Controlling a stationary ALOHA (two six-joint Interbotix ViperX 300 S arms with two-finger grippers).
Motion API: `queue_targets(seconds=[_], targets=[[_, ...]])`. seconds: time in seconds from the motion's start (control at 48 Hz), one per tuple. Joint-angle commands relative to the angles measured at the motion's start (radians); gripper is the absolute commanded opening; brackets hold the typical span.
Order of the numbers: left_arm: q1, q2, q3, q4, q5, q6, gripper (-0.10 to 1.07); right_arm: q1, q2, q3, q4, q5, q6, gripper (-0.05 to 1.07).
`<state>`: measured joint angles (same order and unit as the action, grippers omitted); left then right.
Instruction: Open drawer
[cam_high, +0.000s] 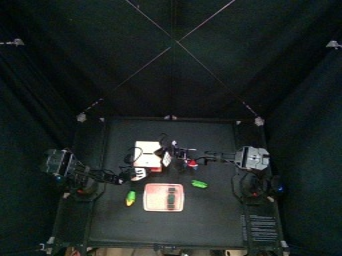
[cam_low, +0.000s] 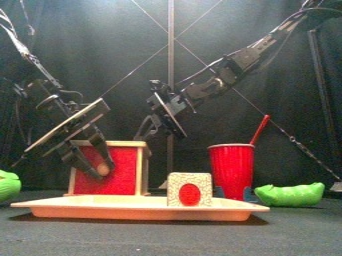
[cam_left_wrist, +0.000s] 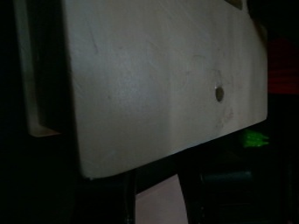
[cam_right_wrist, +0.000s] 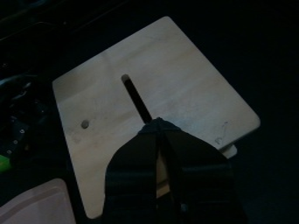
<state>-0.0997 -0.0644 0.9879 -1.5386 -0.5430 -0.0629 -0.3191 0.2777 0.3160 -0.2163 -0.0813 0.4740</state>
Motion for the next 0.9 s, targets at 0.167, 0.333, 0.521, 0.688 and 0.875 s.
queue_targets(seconds=[0.167, 0.333, 0.521, 0.688, 0.875], targets=[[-0.018, -0.006, -0.020, -0.011, -0.003, 0.000, 0.57, 0.000, -0.015, -0.015, 0.000, 0.006, 0.002, 0.34], [-0.064, -0.006, -0.025, -0.041, -0.008, 0.002, 0.57, 0.000, -0.015, -0.014, 0.002, 0.006, 0.002, 0.34], [-0.114, -0.005, -0.025, -0.084, -0.009, 0.002, 0.57, 0.000, -0.015, -0.015, 0.003, 0.006, 0.002, 0.34], [-0.150, -0.008, -0.028, -0.114, -0.009, 0.002, 0.57, 0.000, -0.015, -0.015, 0.005, 0.006, 0.002, 0.34], [-0.187, -0.015, -0.038, -0.141, -0.009, 0.002, 0.57, 0.000, -0.014, -0.015, 0.003, 0.006, 0.002, 0.34]])
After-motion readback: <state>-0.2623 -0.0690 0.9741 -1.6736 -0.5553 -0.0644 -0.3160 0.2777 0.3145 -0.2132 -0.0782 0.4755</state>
